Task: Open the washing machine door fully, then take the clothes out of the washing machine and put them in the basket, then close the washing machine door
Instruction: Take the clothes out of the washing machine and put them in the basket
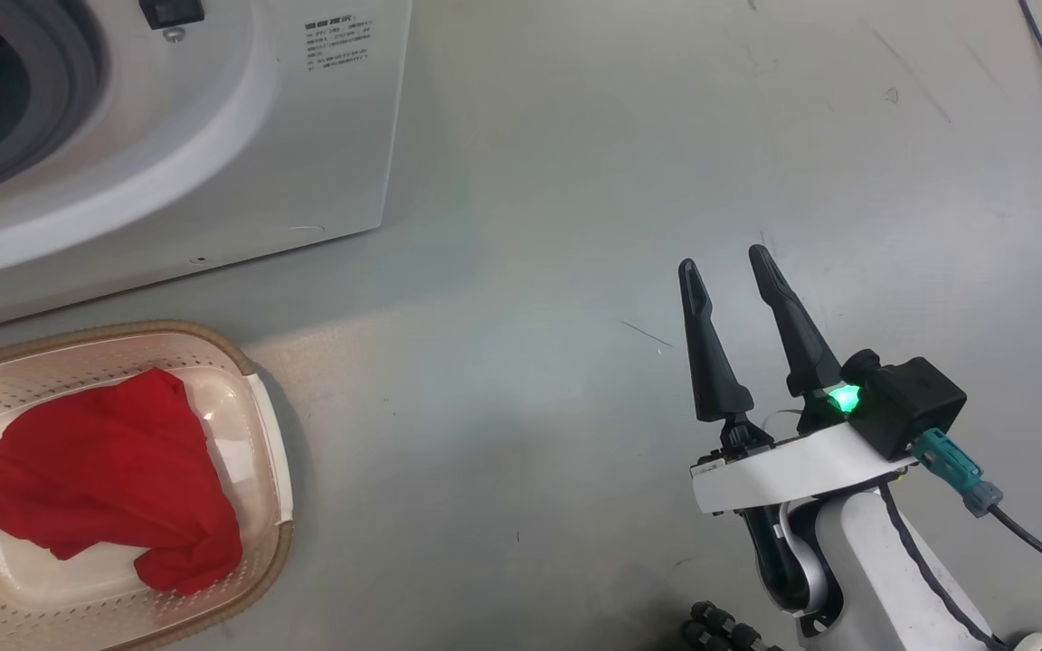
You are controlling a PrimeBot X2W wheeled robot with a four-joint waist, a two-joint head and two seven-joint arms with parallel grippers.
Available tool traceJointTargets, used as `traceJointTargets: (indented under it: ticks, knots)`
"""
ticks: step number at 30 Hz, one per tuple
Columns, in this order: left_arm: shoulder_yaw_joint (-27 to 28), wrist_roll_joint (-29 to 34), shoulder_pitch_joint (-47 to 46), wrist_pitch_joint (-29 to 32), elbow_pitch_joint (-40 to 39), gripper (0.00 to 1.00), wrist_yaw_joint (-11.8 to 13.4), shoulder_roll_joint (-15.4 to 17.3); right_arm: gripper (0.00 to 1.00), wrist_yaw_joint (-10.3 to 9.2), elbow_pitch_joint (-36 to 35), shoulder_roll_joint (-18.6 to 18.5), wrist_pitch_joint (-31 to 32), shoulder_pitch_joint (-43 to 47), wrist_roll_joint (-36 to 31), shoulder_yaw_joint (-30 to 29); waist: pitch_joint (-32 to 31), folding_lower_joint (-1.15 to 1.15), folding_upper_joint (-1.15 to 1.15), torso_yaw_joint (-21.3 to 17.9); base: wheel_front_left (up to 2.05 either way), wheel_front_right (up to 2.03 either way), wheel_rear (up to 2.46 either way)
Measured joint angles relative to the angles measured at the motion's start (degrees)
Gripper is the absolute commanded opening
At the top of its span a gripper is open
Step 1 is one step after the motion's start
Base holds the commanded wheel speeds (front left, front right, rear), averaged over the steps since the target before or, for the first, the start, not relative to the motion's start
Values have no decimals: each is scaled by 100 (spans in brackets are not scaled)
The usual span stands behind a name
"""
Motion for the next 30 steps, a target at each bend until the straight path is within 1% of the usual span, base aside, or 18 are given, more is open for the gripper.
traceJointTargets:
  ticks: [4,7,16,19,20,26,27,28,29,30]
  knots:
    - [42,0,-169,113,191,100,64,42,100,-46,-1,0,0,-30,7,59,71,0,0,-57,0,0,0]
    - [86,0,-338,192,303,100,162,105,100,-85,-10,1,0,-80,7,68,131,0,0,-86,0,0,0]
    - [-40,175,-501,312,661,100,178,212,100,-142,-25,0,0,-135,7,97,245,0,0,-141,0,0,0]
    - [-25,170,-623,401,777,100,178,216,100,-154,-29,1,0,-155,7,159,286,0,0,-147,0,0,0]
    - [-12,159,-653,405,799,100,178,214,100,-189,-31,1,0,-166,7,170,297,-1,0,-149,0,0,0]
    - [4,155,-756,487,888,100,178,215,100,-196,-37,1,0,-230,7,200,363,-1,0,-162,0,0,0]
    - [8,149,-778,505,896,61,177,213,100,-199,-38,1,0,-230,7,201,373,-1,0,-163,0,0,0]
    - [8,135,-792,505,906,16,176,212,100,-200,-40,1,0,-230,7,201,383,-1,0,-164,0,0,0]
    - [7,113,-806,505,912,0,174,209,100,-201,-40,0,0,-231,7,201,392,-1,0,-164,0,0,0]
    - [5,98,-822,505,922,0,155,201,100,-202,-40,0,0,-233,7,201,400,-1,0,-163,0,0,0]
